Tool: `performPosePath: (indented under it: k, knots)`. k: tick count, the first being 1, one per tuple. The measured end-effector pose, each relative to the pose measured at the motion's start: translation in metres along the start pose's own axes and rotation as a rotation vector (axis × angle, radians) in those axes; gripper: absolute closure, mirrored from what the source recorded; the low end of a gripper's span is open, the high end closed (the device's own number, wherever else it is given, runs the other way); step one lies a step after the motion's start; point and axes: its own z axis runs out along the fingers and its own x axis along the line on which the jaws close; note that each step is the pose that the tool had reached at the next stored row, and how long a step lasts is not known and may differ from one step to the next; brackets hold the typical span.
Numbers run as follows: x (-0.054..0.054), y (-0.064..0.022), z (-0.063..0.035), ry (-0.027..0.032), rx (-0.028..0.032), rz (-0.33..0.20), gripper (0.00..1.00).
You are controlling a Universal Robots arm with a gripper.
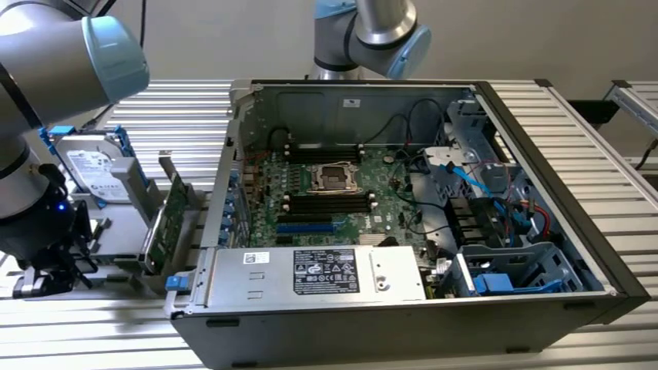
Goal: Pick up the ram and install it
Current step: 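Pick up the ram and move it above insertion slot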
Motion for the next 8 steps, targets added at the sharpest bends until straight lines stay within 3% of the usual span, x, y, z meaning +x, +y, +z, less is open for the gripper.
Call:
performPosePath:
  k: [8]
  knots:
    - [-0.0012, 0.0026, 0.0039, -0.0017, -0.0025, 0.018, 0.69]
